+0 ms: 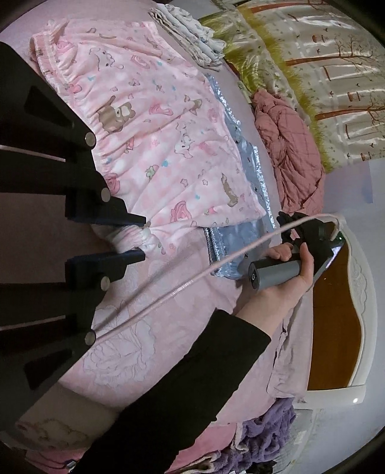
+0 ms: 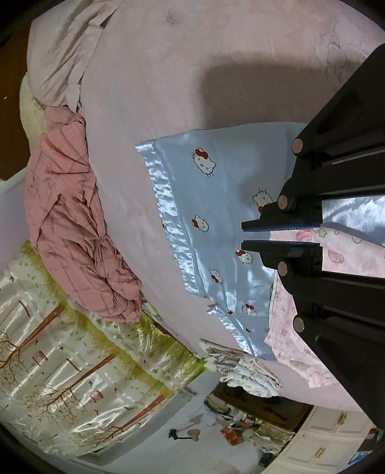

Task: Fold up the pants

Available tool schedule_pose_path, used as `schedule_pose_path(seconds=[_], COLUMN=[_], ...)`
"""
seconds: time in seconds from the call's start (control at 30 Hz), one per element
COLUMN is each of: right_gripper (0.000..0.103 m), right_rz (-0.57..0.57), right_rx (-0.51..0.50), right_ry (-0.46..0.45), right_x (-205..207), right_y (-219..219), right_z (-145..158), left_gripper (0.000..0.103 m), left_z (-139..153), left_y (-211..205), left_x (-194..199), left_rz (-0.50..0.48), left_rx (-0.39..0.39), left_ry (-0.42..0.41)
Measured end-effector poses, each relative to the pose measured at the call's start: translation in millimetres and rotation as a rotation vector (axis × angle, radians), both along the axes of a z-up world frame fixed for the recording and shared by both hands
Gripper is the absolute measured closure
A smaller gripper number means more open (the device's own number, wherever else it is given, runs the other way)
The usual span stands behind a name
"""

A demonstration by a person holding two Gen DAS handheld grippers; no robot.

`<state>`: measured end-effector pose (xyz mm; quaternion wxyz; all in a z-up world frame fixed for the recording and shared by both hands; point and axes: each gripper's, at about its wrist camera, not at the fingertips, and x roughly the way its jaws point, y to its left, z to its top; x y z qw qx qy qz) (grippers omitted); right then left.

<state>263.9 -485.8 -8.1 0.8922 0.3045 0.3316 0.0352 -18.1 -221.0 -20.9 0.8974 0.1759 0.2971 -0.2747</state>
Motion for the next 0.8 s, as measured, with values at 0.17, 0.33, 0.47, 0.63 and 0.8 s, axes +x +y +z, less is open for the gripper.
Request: schedule_pose_path(seconds=[0.17,0.33,0.47,0.63,0.8], right_gripper=[0.098,0.098,0.098,0.059,0.05], right_rz=[0.033,0.042,0.047,0.063,0.055], right_rx=[-0.027,-0.02,-0.008,0.037,0.014], right_ry=[-0.011,-0.007,-0.021,-0.05,-0.081], right_x=[0.8,0.2,-1.7,-5.3,-10.2], right_y=[9.3,11.3,10.5,7.9,8.8], right_z=[2.6,1.0,2.2,5.1,11.8], left_gripper=[0.089,0.089,0.089,0.088,0.084], left_z=[0.9,3.1,1.4,-3.0,-2.8], left_y=[-1.4,-0.9,0.2,-1.0,-0.8], left_x=[-3.6,-6.6,-5.3,-5.4,-3.5], left_rz=[-0.004,0.0,0.008,0.014,0.022], left_rx=[0.015,0.018,0.004,0.015,0.009], left_ry=[-0.019,-0.03,-0.022,-0.035,-0.032])
